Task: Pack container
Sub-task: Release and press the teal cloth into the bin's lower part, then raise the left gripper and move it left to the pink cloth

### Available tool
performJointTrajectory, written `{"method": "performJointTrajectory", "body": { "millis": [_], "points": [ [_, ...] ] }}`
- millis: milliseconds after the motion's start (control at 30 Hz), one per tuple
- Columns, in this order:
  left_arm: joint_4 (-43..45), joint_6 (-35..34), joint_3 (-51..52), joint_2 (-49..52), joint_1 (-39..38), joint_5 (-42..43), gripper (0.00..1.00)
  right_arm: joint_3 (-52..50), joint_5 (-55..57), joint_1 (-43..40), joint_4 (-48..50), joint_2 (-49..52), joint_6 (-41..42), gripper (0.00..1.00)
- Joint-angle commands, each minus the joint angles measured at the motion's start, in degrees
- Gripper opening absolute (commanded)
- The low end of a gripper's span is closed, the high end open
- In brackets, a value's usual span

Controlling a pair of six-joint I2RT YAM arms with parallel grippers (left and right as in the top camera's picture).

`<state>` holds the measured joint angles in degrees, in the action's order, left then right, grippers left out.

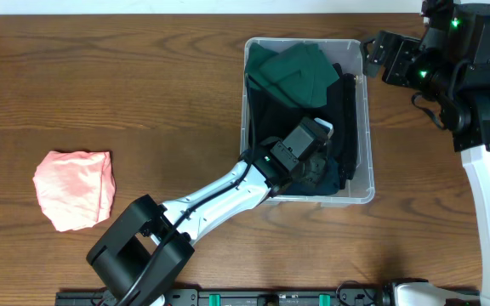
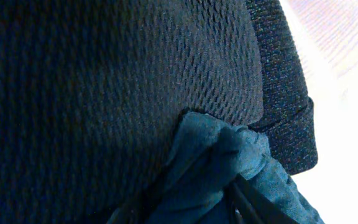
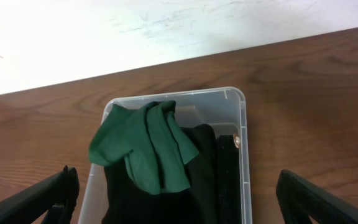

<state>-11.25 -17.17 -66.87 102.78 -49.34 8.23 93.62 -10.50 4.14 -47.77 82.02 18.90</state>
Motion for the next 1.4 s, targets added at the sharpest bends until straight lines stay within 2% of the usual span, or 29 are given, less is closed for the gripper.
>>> {"method": "performJointTrajectory", "body": {
  "millis": [0, 367, 433, 633, 767, 900, 1100, 1267, 1367],
  "points": [
    [-2.3, -1.2, 0.4, 1.3, 0.0, 0.3, 0.45, 0.1, 0.1, -0.4, 0.0, -0.3, 0.4, 0.99],
    [-4.8, -0.7, -0.1, -0.6, 1.4, -0.3, 0.46, 0.1, 0.1, -0.4, 0.0, -0.3, 0.4, 0.99],
    [-5.2, -0.7, -0.8, -3.3, 3.0, -0.3, 0.5, 0.1, 0.1, -0.4, 0.0, -0.3, 0.4, 0.99],
    [-6.7, -0.5, -3.3, -18.0, 12.4, -0.4, 0.61, 0.1, 0.1, -0.4, 0.0, -0.3, 0.4, 0.99],
    [-10.9, -0.5, -3.4, -27.1, 22.1, -1.4, 0.63, 0.1, 0.1, -0.4, 0.0, -0.3, 0.4, 0.99],
    [-20.6, 2.2, -3.4, -31.6, 31.6, -10.8, 0.63, 0.1, 0.1, -0.4, 0.0, -0.3, 0.4, 0.99],
    [-36.2, 3.6, -3.3, -29.1, 39.6, -31.1, 0.64, 0.1, 0.1, -0.4, 0.0, -0.3, 0.4, 0.99],
    [-42.8, 3.3, -3.2, -23.4, 43.0, -38.7, 0.74, 0.1, 0.1, -0.4, 0.0, -0.3, 0.4, 0.99],
    [-43.6, 3.1, -2.3, -19.3, 44.4, -42.2, 0.75, 0.1, 0.1, -0.4, 0.0, -0.3, 0.3, 0.99]
  ]
}}
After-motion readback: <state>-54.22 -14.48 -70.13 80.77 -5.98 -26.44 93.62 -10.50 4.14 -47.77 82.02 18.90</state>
